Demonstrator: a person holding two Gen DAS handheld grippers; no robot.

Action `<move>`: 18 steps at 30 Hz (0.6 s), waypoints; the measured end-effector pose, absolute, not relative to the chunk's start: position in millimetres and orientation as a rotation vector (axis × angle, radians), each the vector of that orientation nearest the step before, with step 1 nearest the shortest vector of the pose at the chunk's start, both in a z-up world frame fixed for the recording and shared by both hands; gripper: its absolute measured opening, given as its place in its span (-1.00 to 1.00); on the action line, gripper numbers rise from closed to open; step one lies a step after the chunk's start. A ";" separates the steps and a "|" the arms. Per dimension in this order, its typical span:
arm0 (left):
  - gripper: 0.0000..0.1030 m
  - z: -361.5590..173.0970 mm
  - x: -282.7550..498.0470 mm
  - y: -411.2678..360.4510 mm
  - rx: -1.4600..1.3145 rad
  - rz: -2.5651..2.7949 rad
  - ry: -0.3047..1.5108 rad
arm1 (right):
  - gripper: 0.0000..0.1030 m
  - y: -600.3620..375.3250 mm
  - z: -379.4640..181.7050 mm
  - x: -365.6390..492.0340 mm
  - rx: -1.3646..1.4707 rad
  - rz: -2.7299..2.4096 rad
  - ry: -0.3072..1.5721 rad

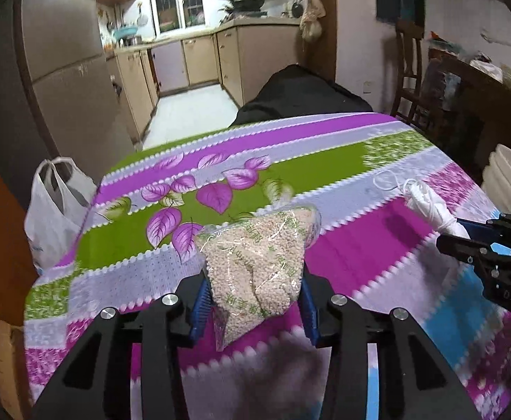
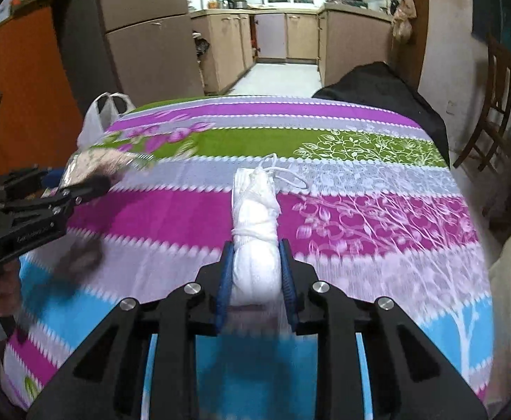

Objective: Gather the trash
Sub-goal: 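Grasp the clear grain bag with the left gripper while the right grasps the white cloth bundle, then carry the grain bag and cloth bundle over the white bucket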

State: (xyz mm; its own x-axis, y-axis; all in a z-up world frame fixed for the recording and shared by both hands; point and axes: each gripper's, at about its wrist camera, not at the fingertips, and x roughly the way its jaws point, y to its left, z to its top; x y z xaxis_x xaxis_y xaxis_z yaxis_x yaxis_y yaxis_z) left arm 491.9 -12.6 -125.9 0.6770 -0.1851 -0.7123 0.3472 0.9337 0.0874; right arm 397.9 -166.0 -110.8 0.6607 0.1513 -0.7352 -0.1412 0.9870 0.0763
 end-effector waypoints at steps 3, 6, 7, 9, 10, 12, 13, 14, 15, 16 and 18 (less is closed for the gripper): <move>-0.15 -114.6 467.2 -27.2 0.239 -0.318 0.753 | -0.53 -164.3 -101.4 372.2 0.006 0.188 0.823; -0.15 -107.7 446.7 -48.3 0.266 -0.333 0.733 | -0.53 -166.7 -95.0 346.4 0.002 0.185 0.815; -0.15 -106.4 439.9 -56.4 0.280 -0.342 0.726 | -0.53 -168.6 -93.4 338.5 0.006 0.181 0.814; -0.15 -106.1 427.3 -73.3 0.303 -0.371 0.719 | -0.53 -176.0 -91.9 323.3 0.017 0.166 0.817; -0.15 -105.9 421.4 -82.5 0.316 -0.383 0.717 | -0.53 -181.4 -92.1 315.3 0.024 0.154 0.822; -0.15 -107.1 411.8 -98.0 0.339 -0.402 0.716 | -0.53 -190.7 -94.3 303.8 0.037 0.135 0.830; -0.15 -107.9 409.3 -102.8 0.342 -0.412 0.720 | -0.53 -196.2 -96.2 296.7 0.041 0.122 0.835; -0.15 -108.3 406.4 -107.8 0.342 -0.423 0.725 | -0.53 -200.1 -97.8 291.9 0.044 0.113 0.839; -0.15 -108.2 400.9 -115.9 0.346 -0.436 0.728 | -0.53 -204.7 -99.6 287.7 0.051 0.106 0.845; -0.15 -108.1 398.2 -120.1 0.354 -0.440 0.723 | -0.53 -210.7 -101.3 281.5 0.061 0.094 0.850; -0.15 -107.5 390.4 -131.6 0.379 -0.445 0.708 | -0.53 -217.9 -102.3 273.2 0.066 0.072 0.848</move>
